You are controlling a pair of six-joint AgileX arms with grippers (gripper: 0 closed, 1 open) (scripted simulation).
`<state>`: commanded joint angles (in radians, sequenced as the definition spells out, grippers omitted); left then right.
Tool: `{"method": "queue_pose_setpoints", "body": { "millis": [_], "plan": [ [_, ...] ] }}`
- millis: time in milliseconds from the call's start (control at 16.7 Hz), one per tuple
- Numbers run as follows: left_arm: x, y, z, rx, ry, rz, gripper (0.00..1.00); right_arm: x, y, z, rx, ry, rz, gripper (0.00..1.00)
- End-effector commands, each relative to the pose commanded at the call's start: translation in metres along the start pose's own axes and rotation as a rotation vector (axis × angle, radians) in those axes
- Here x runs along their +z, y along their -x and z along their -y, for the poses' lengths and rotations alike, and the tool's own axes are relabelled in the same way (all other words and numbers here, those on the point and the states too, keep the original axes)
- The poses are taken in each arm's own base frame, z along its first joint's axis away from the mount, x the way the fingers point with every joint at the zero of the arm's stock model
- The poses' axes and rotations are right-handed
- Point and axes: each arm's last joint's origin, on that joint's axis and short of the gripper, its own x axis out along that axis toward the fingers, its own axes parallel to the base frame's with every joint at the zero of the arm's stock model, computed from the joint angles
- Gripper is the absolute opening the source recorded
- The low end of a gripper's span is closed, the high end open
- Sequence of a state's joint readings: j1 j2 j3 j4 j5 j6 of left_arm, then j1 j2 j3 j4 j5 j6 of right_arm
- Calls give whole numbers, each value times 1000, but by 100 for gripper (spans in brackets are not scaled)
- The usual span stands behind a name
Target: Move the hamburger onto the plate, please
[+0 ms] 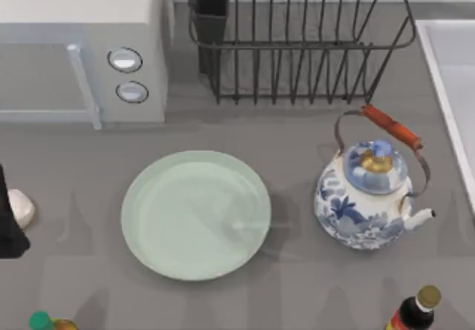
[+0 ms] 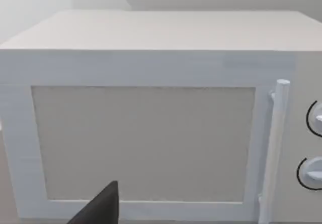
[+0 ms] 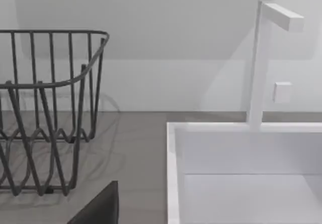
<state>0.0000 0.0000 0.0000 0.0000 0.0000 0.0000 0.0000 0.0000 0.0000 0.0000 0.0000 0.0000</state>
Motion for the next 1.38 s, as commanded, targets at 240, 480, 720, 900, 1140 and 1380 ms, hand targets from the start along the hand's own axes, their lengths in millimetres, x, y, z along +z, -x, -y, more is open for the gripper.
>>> {"method": "queue_pose_setpoints", "body": {
  "millis": [240, 480, 720, 900, 1140, 1380],
  "plan": [
    [6, 0, 0, -1, -25, -24, 100, 0, 0, 0, 0, 0, 0, 100],
    [33, -7, -1, -5, -157, -175, 100, 0, 0, 0, 0, 0, 0, 100],
    [60, -38, -5, -62, -350, -486, 100, 0, 0, 0, 0, 0, 0, 100],
    [63, -80, -9, -176, -492, -787, 100, 0, 0, 0, 0, 0, 0, 100],
    [53, -136, -15, -388, -640, -1112, 100, 0, 0, 0, 0, 0, 0, 100],
    [31, -183, -22, -604, -726, -1324, 100, 0, 0, 0, 0, 0, 0, 100]
  ]
}}
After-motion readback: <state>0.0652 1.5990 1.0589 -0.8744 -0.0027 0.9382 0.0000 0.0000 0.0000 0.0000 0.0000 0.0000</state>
